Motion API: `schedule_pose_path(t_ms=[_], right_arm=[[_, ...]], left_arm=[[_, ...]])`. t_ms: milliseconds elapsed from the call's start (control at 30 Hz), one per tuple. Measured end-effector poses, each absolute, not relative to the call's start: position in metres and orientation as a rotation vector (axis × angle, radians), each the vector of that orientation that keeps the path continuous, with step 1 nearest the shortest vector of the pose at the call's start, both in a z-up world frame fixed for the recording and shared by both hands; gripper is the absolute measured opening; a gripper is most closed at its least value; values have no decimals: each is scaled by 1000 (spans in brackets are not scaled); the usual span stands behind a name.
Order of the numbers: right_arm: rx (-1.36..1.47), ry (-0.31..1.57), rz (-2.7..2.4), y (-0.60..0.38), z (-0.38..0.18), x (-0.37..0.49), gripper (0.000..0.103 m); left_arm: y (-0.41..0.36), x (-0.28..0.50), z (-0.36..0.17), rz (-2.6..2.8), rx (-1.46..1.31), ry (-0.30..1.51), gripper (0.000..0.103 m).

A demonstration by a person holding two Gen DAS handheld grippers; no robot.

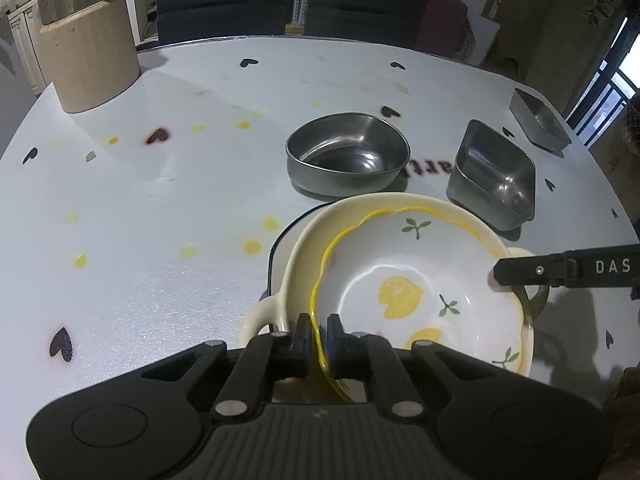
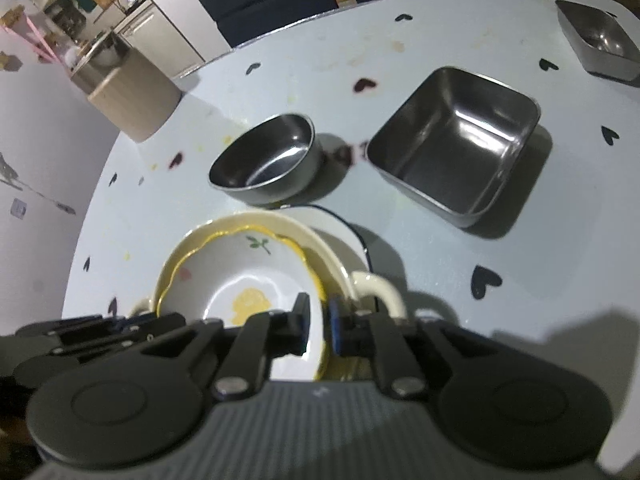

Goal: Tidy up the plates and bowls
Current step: 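Lower the floral bowl into the cream bowl and open both grippers, then move both grippers to the square steel bowl and close on its rims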

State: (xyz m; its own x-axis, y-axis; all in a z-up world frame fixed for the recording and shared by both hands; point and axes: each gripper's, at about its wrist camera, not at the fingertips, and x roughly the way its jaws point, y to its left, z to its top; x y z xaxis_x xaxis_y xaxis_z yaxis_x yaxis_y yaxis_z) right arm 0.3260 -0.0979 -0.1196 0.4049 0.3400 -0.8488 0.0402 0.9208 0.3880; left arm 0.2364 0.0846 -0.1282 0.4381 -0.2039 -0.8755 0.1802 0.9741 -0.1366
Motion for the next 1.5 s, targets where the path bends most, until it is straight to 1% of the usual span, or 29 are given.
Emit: schedule_pose_path(t_ms=[300, 400, 433, 500, 533, 567, 600, 633, 700, 733, 767, 800, 833, 867, 933, 967, 1000, 1033, 1233, 1400, 1433, 1467, 1500], right_arm=[[338, 1147, 216, -94, -118, 321, 12], [290, 1132, 239, -90, -113, 319, 14], [272, 1124, 247, -89, -111, 317, 14], [236, 1101, 269, -86, -104, 313, 14], [219, 1091, 279, -87, -101, 312, 17], [207, 1077, 290, -87, -97, 310, 20], [198, 1058, 298, -88, -91, 308, 28], [192, 1040, 304, -90, -85, 307, 36], [171, 990, 314, -97, -72, 304, 45], [155, 955, 314, -102, -65, 302, 50], [144, 924, 308, -107, -59, 301, 54], [137, 891, 302, -113, -53, 300, 64], [142, 864, 296, -121, -49, 300, 76], [156, 845, 286, -128, -47, 301, 78], [186, 806, 264, -147, -43, 304, 84], [194, 786, 254, -156, -41, 306, 87], [197, 763, 245, -164, -40, 309, 95], [194, 743, 237, -170, -39, 311, 103], [139, 633, 164, -209, -49, 340, 103], [82, 669, 126, -224, -77, 372, 103], [59, 676, 114, -226, -81, 376, 103], [37, 691, 107, -228, -87, 384, 103], [16, 712, 106, -228, -92, 392, 100]], left_arm=[[85, 235, -125, -214, -38, 1111, 10], [86, 233, -122, -198, -55, 1111, 11], [86, 232, -119, -192, -62, 1103, 14], [87, 228, -111, -190, -88, 1075, 29], [87, 226, -107, -192, -103, 1060, 33], [86, 225, -103, -193, -115, 1045, 41], [85, 223, -99, -194, -125, 1028, 49], [83, 221, -96, -194, -133, 1013, 52], [78, 221, -90, -195, -147, 991, 66], [74, 222, -87, -196, -155, 979, 72], [69, 222, -86, -196, -159, 968, 82], [64, 223, -84, -193, -161, 954, 87], [59, 224, -82, -192, -162, 944, 88], [52, 226, -81, -198, -165, 939, 88], [41, 229, -80, -212, -182, 937, 92], [34, 231, -80, -215, -191, 935, 97], [28, 232, -79, -216, -197, 930, 101], [21, 235, -79, -219, -199, 927, 102], [-20, 252, -85, -251, -230, 924, 103], [-47, 274, -99, -284, -226, 927, 102], [-51, 278, -102, -290, -215, 926, 101], [-56, 282, -105, -291, -200, 927, 97], [-60, 287, -108, -292, -189, 934, 92]])
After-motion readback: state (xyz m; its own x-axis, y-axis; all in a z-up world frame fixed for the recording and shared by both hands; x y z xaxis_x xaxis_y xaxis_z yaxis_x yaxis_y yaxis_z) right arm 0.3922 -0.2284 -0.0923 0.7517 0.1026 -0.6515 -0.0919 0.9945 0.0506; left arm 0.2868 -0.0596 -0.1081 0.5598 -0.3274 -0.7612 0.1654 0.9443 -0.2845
